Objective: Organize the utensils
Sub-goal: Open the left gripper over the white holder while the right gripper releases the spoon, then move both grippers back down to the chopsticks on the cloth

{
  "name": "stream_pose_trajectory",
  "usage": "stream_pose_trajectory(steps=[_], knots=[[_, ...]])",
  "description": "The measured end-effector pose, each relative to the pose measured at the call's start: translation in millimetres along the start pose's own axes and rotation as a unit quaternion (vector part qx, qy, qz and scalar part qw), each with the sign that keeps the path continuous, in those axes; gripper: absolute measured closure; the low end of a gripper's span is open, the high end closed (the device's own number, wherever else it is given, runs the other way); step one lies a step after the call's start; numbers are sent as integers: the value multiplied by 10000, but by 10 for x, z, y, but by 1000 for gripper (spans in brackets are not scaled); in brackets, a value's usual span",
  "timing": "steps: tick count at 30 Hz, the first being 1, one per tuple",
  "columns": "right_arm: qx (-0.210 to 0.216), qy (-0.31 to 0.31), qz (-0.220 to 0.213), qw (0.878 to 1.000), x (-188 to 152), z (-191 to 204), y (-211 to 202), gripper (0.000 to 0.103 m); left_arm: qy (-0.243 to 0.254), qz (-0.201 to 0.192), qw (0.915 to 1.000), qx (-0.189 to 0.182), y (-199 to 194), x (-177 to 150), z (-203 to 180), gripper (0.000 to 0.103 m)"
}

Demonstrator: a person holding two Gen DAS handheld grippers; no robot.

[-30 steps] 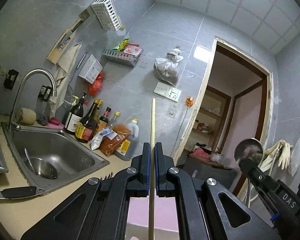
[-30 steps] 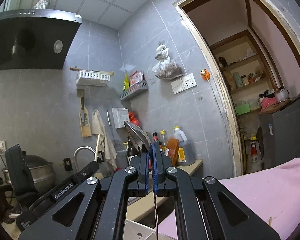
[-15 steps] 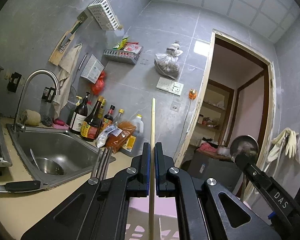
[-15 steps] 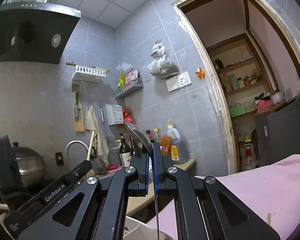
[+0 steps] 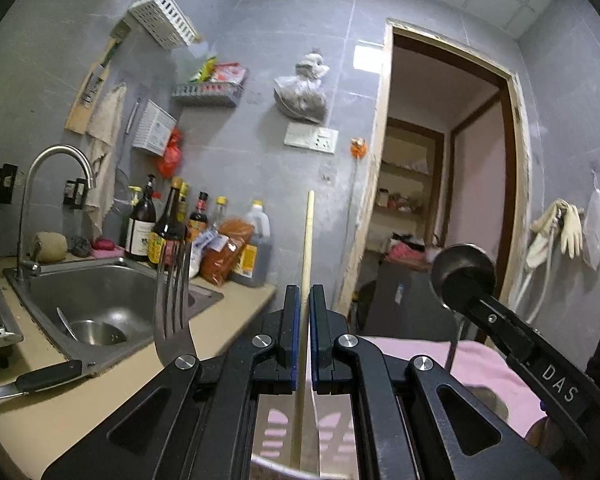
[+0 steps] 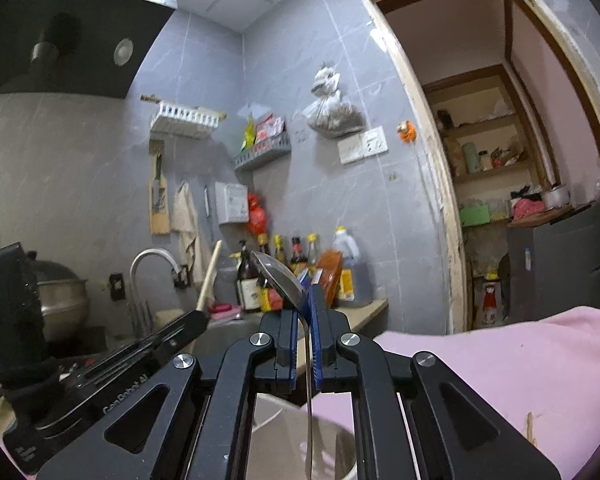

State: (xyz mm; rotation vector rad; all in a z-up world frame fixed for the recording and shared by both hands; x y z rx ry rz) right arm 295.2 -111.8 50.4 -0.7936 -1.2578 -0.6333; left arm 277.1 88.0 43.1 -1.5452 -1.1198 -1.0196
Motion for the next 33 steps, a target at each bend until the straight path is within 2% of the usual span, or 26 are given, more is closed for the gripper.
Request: stream_pose_trajectory(steps=[3,7,10,14,16,18,19,20,21,22,24,27,28,31,33], knots=[[21,-198,126,9997,-39,46,-27,96,81,111,9999,-66,-16,-27,-2,100],[148,-129,315,9993,-53,35,-44,92,9,350,9992,-206,-33,-43,27,100],[203,-62,329,9992,-44,22,-101,83,-29,475,9985,-284,-59,-41,58,99],[306,-79,268,9991,-1,37,-192,82,-201,552,9977,-342,-109,12,115,97],[335,-58,218,9992,42,42,-254,81,-257,525,9975,-393,-171,45,124,91],[304,-52,155,9994,90,46,-324,76,-314,492,9973,-452,-229,82,115,76],[271,-64,132,9995,114,44,-358,73,-320,475,9974,-442,-265,105,100,74],[229,-81,92,9997,144,40,-408,66,-300,460,9976,-422,-298,127,77,69],[177,-109,51,9998,174,32,-464,53,-226,456,9978,-425,-334,161,32,63],[113,-136,32,9998,203,21,-500,48,-169,452,9979,-437,-364,180,-6,59],[95,-185,-38,9998,251,-20,-619,37,-86,384,9982,-444,-436,219,-89,39],[-145,-290,-165,9993,334,-108,-854,24,-24,228,9983,-543,-560,277,-219,20],[-206,-303,-198,9991,355,-132,-911,21,22,208,9982,-570,-598,300,-276,18],[-503,-329,-302,9977,419,-249,-1161,2,124,161,9981,-579,-673,344,-421,6],[-687,-338,-403,9962,446,-325,-1331,0,136,142,9977,-650,-690,361,-503,2]])
Point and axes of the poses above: each gripper's, at about its wrist camera, not at the fingertips, and y roughly the way its jaws point, z to its left, x to its top, the point moved 1 cm from there along y, roughly the way its jaws point, and after that the axes turned 12 degrees about z, right-handed, at the moved point
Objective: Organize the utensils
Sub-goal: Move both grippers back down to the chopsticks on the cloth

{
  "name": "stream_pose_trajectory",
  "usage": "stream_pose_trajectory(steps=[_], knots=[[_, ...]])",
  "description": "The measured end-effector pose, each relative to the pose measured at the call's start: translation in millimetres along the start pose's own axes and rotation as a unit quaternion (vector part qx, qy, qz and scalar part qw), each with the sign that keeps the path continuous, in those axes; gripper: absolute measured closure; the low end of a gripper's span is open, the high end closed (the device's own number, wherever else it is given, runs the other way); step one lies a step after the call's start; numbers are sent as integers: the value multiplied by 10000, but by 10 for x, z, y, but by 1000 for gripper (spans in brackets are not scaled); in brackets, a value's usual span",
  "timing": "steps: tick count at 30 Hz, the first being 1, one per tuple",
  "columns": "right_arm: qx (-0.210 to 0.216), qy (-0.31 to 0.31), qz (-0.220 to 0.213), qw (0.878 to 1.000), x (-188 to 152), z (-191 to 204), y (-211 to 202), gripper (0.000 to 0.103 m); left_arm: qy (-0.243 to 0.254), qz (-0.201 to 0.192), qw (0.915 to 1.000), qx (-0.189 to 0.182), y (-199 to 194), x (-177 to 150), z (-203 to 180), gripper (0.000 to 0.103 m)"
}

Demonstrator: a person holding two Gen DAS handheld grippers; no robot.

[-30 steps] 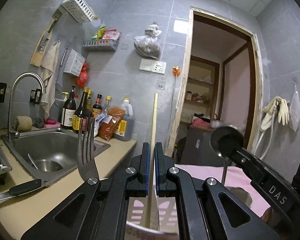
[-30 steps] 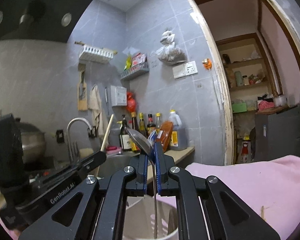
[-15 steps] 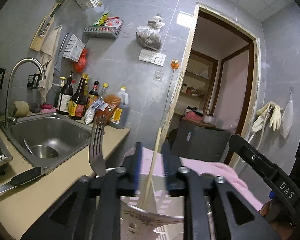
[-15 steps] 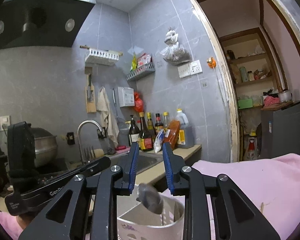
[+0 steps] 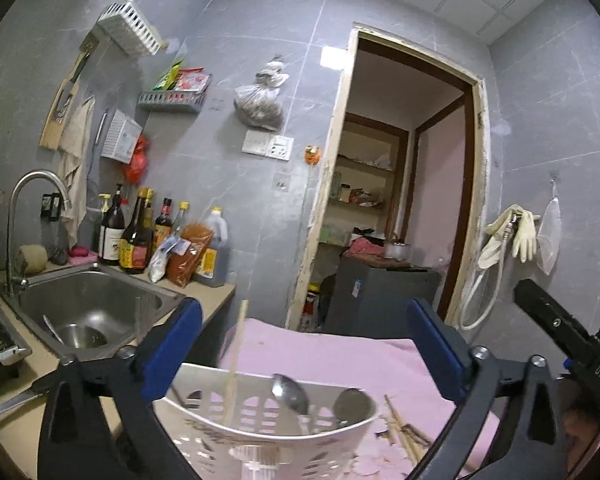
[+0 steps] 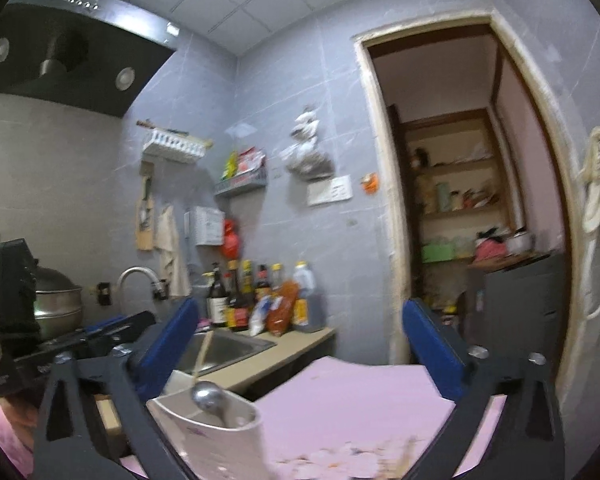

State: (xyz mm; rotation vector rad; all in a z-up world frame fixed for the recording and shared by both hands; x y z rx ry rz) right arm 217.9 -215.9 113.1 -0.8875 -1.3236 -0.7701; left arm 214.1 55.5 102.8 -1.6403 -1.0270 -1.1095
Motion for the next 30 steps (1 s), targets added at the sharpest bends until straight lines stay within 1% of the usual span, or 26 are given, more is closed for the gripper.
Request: stream_pose_trajectory(steps=[2,4,9,14,17,20,23,25,26,27,28,30], knots=[[-186,-21,-76,9998,26,-108,-159,0,1,23,9999,-107,-5,6,-89,2],[-390,-49,-119,9992,42,-218,-315,0,22,146,9996,-238,22,4,-190,2],[-844,-43,-16,9964,23,-459,-586,0,162,398,9979,-485,94,-45,-433,2],[-1350,-66,422,9899,-99,-650,-659,0,543,880,9930,-575,266,-221,-730,2],[-1401,26,630,9881,-201,-765,-695,0,695,1146,9891,-603,379,-389,-857,2],[-1463,71,885,9852,-300,-849,-681,0,821,1484,9835,-630,514,-551,-945,2],[-1470,49,1228,9815,-411,-910,-631,1,927,1747,9783,-616,606,-700,-1022,2],[-1460,51,1459,9784,-481,-941,-590,6,1059,1969,9730,-574,691,-799,-1078,2],[-1430,52,1607,9766,-521,-958,-555,10,1129,2098,9694,-587,734,-846,-1106,2],[-1395,51,1763,9744,-567,-976,-519,16,1202,2246,9650,-622,775,-891,-1133,2],[-1359,48,1892,9725,-603,-991,-481,19,1274,2405,9601,-647,826,-947,-1162,2],[-1272,59,2198,9672,-685,-1036,-401,30,1368,2706,9504,-699,913,-1044,-1204,2]])
Point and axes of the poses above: each gripper's, at about its wrist camera, not at the fingertips, and y roughly the way its jaws point, z to its left, x to its top, the point moved 1 cm from there along y, roughly the way its jaws point, and after that the axes turned 12 degrees about z, right-handed, at the moved point
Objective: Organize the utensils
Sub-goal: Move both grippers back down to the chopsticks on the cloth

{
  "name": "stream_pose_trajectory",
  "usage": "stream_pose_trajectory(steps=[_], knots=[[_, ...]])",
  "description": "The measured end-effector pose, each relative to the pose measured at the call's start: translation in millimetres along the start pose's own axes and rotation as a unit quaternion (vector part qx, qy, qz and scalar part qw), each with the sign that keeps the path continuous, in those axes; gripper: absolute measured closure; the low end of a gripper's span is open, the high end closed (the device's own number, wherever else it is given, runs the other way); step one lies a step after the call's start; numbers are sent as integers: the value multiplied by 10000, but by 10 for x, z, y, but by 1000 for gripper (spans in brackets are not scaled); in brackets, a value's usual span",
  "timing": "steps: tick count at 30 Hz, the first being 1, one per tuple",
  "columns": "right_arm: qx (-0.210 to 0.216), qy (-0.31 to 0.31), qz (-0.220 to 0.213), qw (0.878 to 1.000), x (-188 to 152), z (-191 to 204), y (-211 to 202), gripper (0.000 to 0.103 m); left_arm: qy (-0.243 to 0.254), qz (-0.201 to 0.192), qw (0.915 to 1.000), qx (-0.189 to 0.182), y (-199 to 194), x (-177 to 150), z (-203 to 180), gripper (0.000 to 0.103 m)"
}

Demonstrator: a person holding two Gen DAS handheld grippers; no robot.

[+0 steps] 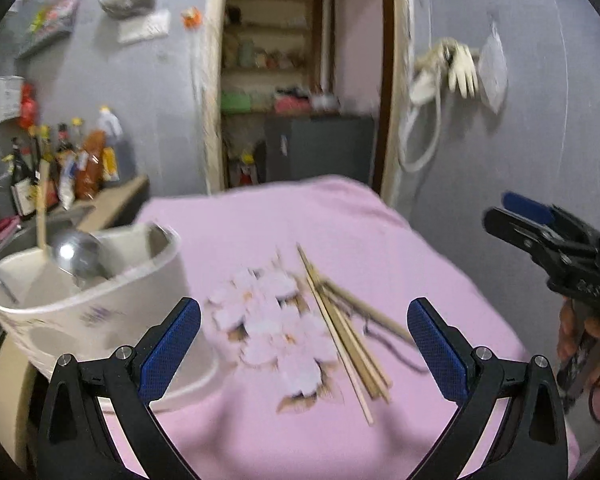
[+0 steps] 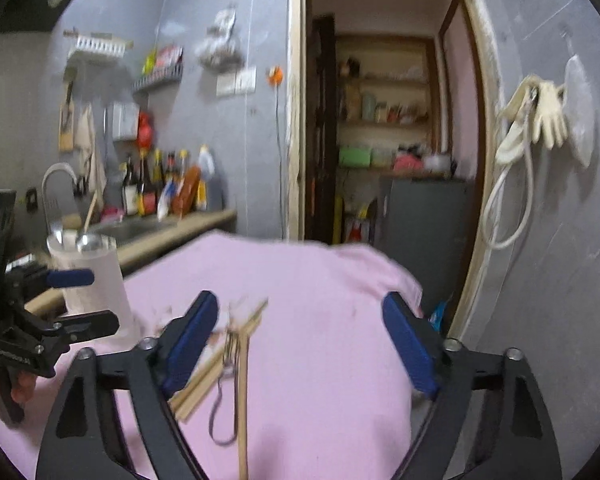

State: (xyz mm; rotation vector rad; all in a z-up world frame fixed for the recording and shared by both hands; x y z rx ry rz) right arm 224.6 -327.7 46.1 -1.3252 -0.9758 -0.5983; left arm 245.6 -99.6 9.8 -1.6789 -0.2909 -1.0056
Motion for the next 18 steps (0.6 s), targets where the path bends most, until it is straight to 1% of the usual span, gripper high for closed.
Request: stream_pose_trajectory(steps=[1,2,3,4,5,6,7,9,10,12,14,18], knots=[[66,-23,193,9998,-19,-11,67,33,42,192,9998,-54,81,-6,-17,2],[116,-38,381,9992,-39,-17,131,39,68,334,9994,-79,141,-24,-31,4],[164,-63,565,9982,-64,-20,191,44,109,525,9985,-107,220,-52,-49,10],[189,-83,680,9975,-87,-29,230,47,137,678,9975,-126,276,-65,-59,15],[213,-112,794,9966,-110,-29,267,52,154,848,9961,-163,336,-84,-67,27],[246,-154,928,9953,-133,-24,310,56,152,1006,9945,-239,393,-97,-74,36],[274,-202,1075,9936,-158,-17,354,58,123,1168,9925,-328,459,-113,-72,39],[364,-277,1263,9909,-207,5,417,61,68,1392,9894,-400,550,-142,-60,50],[410,-311,1373,9892,-234,18,452,61,66,1528,9874,-407,609,-155,-59,53],[443,-361,1555,9862,-280,44,521,62,75,1754,9839,-341,708,-173,-57,66],[444,-418,1704,9835,-318,54,586,62,97,1921,9811,-190,796,-184,-74,68],[587,-355,1990,9776,-389,33,724,63,206,1908,9814,-101,849,-179,-113,69]])
Point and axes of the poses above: each gripper's, at about its wrist camera, not at the fingertips, and y roughly the way its jaws point, z to its left, x to its top, the point moved 1 cm from there along y, roughly the way its jaws point, and after that the axes turned 12 degrees about z, right-handed, at the moved point
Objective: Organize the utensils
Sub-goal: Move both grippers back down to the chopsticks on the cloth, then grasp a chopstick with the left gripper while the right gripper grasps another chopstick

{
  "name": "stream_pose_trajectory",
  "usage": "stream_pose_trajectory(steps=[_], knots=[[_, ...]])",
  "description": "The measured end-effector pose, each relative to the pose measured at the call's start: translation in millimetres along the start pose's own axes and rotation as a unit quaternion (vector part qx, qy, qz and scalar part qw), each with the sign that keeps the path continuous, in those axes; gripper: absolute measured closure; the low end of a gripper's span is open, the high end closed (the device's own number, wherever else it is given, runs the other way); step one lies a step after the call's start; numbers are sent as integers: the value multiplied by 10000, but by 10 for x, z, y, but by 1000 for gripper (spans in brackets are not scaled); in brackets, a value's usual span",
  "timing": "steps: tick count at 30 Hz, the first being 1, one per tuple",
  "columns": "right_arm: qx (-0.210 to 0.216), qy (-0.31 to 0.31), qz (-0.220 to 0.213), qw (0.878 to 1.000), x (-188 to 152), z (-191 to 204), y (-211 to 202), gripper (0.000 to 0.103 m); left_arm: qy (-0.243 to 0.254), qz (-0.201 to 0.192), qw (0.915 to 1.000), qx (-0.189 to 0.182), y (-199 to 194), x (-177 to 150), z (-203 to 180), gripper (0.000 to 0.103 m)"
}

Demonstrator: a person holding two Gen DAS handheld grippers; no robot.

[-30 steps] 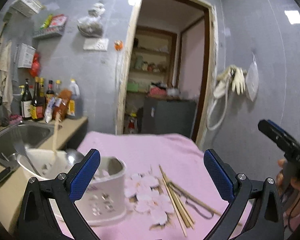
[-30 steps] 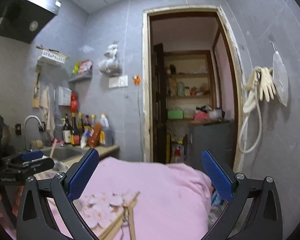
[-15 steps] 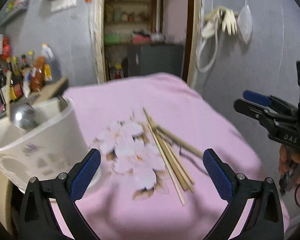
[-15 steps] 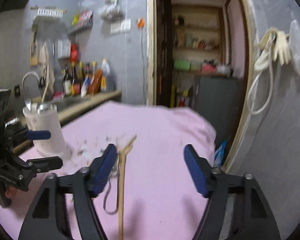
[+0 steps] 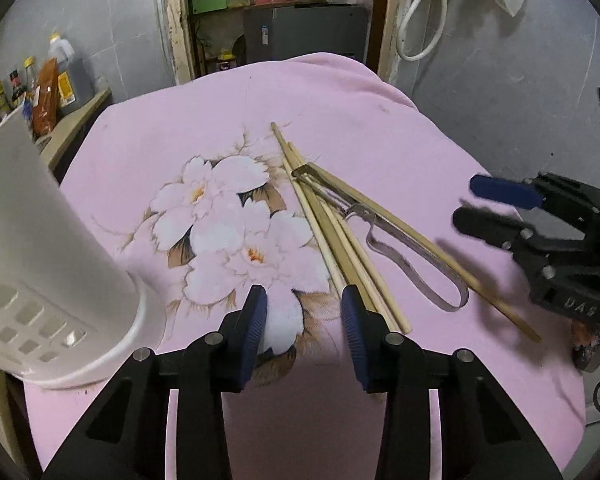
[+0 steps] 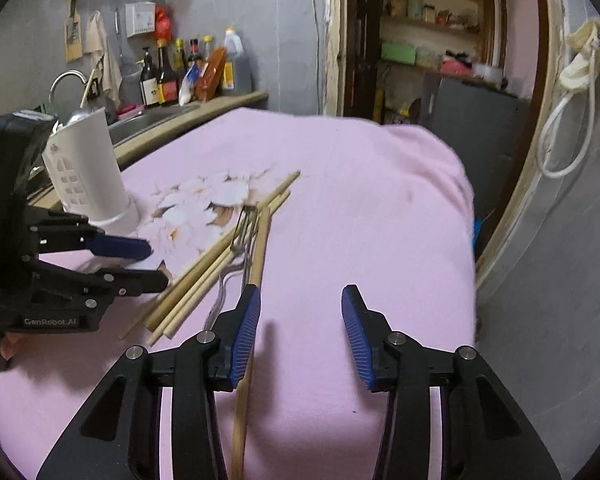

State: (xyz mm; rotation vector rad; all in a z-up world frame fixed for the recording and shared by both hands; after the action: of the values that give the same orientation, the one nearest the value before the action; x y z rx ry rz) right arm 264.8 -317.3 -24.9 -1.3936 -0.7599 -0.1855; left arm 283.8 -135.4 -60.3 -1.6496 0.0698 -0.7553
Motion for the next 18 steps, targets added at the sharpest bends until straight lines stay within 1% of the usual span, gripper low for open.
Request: stream_pose_trajectory(steps=[4,9,13,15,18], knots=[[132,83,198,9997,-3,-41,87,63,33,65,10000,-56,53,49,4,69],[246,83,296,9992,-4,-56,111,63,8,152,9999,-45,87,179,9,71],[142,-84,369,9992,27,32,151,63,-113,237,9996,-144,110,249,55,74],[25,-206,401,9990,40,79,169,63,-122,319,9993,-139,128,264,51,76],[-61,-305,446,9985,85,121,203,63,-35,317,9995,-36,149,285,27,79]])
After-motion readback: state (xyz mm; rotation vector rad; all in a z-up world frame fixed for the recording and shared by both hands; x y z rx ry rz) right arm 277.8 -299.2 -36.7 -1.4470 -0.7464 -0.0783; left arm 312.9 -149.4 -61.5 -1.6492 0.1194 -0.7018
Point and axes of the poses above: each gripper's, at about its wrist camera, not at the fingertips, and y roughly the way its jaws point, z to its left, x to its top, the point moved 1 cm from there along y, roughly the way its jaws point, and after that the axes turned 12 degrees about z, right-handed, at the moved point
